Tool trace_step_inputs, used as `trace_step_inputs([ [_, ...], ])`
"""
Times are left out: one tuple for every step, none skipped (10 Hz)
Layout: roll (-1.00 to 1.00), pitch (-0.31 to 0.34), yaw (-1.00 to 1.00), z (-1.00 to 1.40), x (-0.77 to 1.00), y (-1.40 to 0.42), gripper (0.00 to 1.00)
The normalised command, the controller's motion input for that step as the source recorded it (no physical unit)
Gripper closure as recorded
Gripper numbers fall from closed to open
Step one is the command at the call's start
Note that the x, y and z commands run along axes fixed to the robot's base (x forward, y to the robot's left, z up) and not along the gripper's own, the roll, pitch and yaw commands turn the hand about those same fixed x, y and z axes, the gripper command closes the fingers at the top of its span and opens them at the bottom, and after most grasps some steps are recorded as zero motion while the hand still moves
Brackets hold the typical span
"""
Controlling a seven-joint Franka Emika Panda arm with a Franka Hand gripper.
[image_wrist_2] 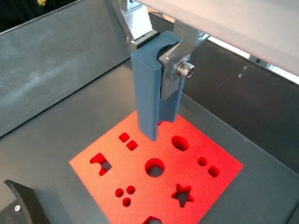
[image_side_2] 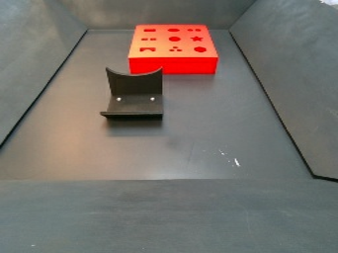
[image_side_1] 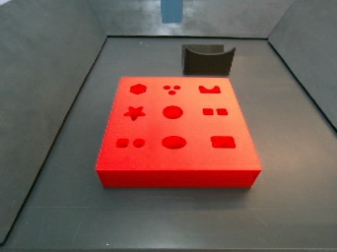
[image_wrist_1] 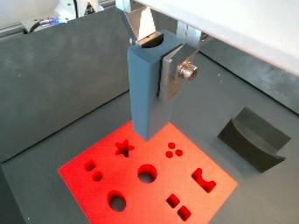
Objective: Insert the arch object.
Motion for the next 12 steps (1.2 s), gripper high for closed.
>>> trace_step_inputs([
  [0.12, 0.0, -0.05, -0.21, -0.01, 0.0, 1.0],
  [0.08, -0.039, -0.07, -0.5, 0.13, 0.12, 1.0],
  [0.01, -0.099, -0.2, -0.66, 0.27, 0.4, 1.0],
  [0.0, -0.036, -0.47, -0.62, 0.44, 0.36, 1.0],
  [0.03, -0.009, -0.6, -0.53, 0.57, 0.19, 1.0],
  [0.02, -0.019, -0.61, -0.53, 0.57, 0.17, 1.0],
  [0.0, -0.057, -0.59, -0.49, 0.58, 0.2, 1.0],
  [-0.04, -0.081, -0.65, -0.43, 0.53, 0.2, 1.0],
  [-0.09, -0.086, -0.77, -0.31, 0.42, 0.21, 1.0],
  [-0.1, -0.093, -0.91, -0.18, 0.21, 0.08, 1.0],
  [-0.07, -0.093, -1.0, -0.09, 0.06, 0.0, 1.0],
  [-0.02, -0.049, -1.0, -0.16, 0.01, 0.0, 1.0],
])
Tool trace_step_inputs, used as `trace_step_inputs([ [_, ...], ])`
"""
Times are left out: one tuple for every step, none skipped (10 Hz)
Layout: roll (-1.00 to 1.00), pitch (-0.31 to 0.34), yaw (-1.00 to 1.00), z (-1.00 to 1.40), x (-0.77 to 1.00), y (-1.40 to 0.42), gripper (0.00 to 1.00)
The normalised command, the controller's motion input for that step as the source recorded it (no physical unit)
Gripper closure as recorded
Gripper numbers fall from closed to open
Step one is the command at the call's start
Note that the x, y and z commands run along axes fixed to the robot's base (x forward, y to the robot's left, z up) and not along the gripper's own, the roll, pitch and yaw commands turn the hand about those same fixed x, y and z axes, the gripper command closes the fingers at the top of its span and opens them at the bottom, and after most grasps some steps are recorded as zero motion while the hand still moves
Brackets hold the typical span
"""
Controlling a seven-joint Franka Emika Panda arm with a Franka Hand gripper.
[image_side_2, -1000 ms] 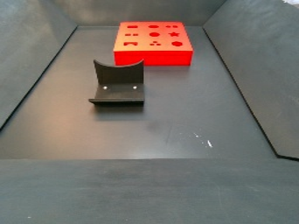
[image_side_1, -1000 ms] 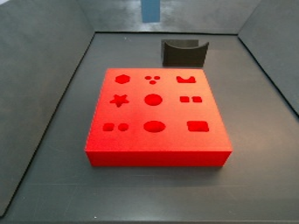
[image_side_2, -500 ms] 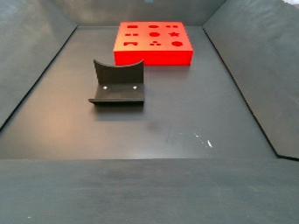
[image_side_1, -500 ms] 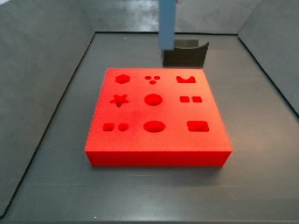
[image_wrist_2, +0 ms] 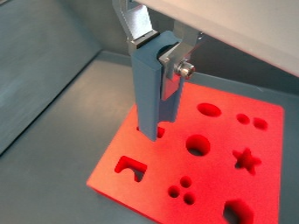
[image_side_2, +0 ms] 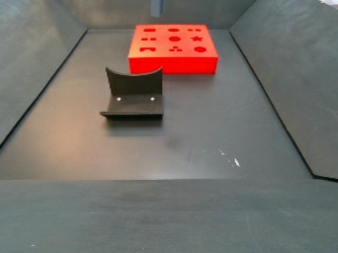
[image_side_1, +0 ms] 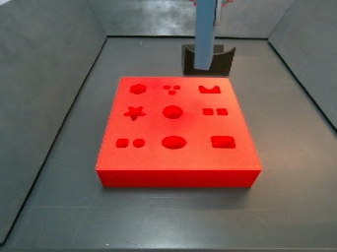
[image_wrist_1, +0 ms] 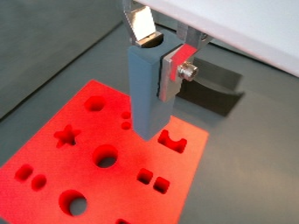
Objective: Insert the arch object.
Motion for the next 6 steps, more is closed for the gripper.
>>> trace_step_inputs([
  [-0.01, -0.031, -1.0, -0.19, 0.0, 0.0, 1.0],
  [0.0, -0.026, -1.0, -0.19, 0.0, 0.0, 1.0],
  [0.0, -0.03, -1.0, -0.18, 0.0, 0.0, 1.0],
  [0.0, -0.049, -1.0, -0.17, 0.08, 0.02, 1.0],
  [0.05, 0.0, -0.79, -0.25, 0.44, 0.17, 1.0],
  [0.07, 0.0, -0.77, -0.29, 0.46, 0.17, 1.0],
])
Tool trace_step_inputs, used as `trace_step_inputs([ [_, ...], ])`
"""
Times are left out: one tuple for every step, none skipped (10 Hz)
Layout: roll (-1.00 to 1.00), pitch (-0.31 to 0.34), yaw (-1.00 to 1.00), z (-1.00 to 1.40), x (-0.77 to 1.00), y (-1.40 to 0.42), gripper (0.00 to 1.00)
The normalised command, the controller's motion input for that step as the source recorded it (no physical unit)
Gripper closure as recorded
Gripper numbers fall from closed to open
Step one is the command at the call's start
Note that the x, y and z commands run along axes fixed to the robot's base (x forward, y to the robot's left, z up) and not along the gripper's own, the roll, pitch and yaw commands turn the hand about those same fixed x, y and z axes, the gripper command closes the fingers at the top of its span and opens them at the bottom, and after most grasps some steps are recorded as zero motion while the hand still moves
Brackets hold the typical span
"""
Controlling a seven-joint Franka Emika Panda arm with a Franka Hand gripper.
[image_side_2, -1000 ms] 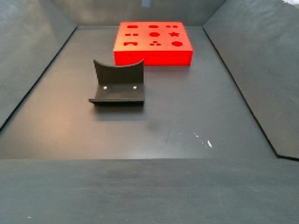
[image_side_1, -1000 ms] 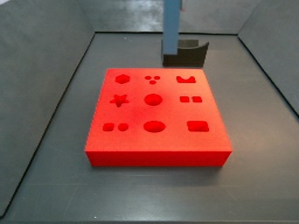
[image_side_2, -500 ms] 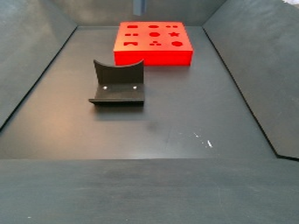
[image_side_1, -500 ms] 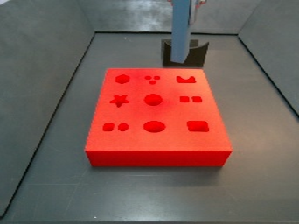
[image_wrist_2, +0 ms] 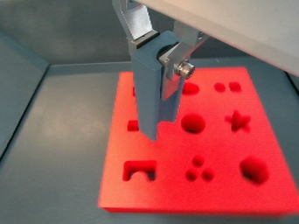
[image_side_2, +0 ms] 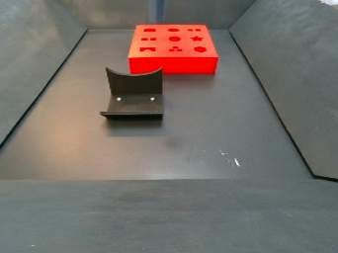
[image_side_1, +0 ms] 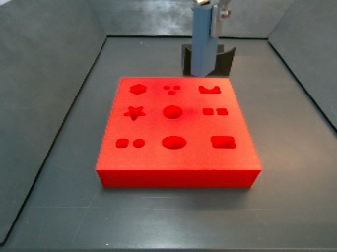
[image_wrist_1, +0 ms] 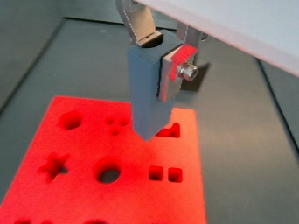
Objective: Insert the arch object.
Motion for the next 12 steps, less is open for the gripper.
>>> trace_step_inputs([
  [0.11, 0.01, -0.66, -0.34, 0.47, 0.28, 1.0],
  [0.12, 0.051, -0.67, -0.32, 0.37, 0.28, 1.0],
  [0.12, 0.046, -0.72, -0.24, 0.29, 0.24, 1.0],
  [0.13, 0.047, -0.73, -0.23, 0.25, 0.22, 1.0],
  [0.14, 0.056, -0.73, -0.23, 0.21, 0.2, 1.0],
  [0.12, 0.071, -0.79, -0.19, 0.11, 0.16, 1.0],
  [0.13, 0.094, -0.84, -0.07, 0.0, 0.07, 1.0],
  [0.08, 0.046, -0.94, 0.0, 0.0, 0.0, 1.0],
  [0.02, 0.0, -1.0, 0.02, 0.0, 0.0, 1.0],
  [0.0, 0.0, -1.0, 0.0, 0.05, 0.0, 1.0],
  [0.0, 0.0, -1.0, 0.0, 0.03, 0.0, 1.0],
  [0.0, 0.0, -1.0, 0.0, 0.06, 0.01, 1.0],
])
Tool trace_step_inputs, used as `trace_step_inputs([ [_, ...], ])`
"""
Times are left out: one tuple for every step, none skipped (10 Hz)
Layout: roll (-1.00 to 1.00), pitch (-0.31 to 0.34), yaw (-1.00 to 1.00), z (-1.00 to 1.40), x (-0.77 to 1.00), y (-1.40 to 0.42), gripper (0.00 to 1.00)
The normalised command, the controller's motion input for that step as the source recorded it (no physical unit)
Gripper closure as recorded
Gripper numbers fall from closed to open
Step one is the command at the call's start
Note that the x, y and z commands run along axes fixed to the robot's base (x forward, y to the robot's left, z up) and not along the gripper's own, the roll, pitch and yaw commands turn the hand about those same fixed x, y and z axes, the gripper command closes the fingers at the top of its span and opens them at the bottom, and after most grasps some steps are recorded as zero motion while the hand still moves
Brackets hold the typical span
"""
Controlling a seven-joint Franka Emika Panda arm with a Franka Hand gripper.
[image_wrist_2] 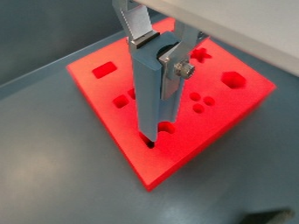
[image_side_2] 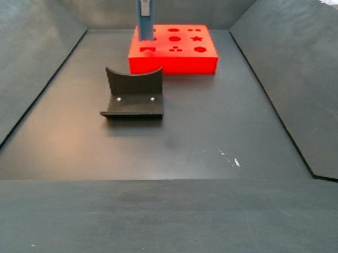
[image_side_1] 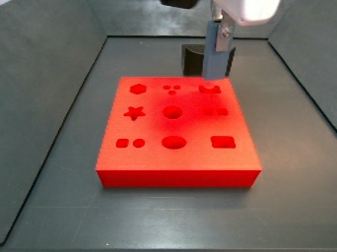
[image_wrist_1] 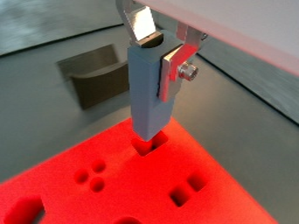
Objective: Insert the arch object.
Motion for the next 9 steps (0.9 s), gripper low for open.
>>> trace_step_inputs([
  [0.0, 0.0, -0.7, -0.13, 0.12, 0.0, 1.0],
  [0.0, -0.009, -0.45, -0.15, 0.05, 0.0, 1.0],
  [0.0, -0.007, -0.27, -0.25, 0.11, 0.0, 1.0],
  [0.0, 0.0, -0.54, -0.29, 0.31, 0.0, 1.0],
  [0.0, 0.0, -0.18, -0.01, 0.02, 0.01, 1.0],
  [0.0, 0.0, 0.0, 0.0, 0.0, 0.0, 1.0],
  [0.05, 0.0, 0.0, -0.1, -0.04, 0.0, 1.0],
  [0.12, 0.0, 0.07, -0.09, -0.17, -0.07, 1.0],
  [0.08, 0.0, 0.22, -0.15, -0.05, -0.13, 1.0],
])
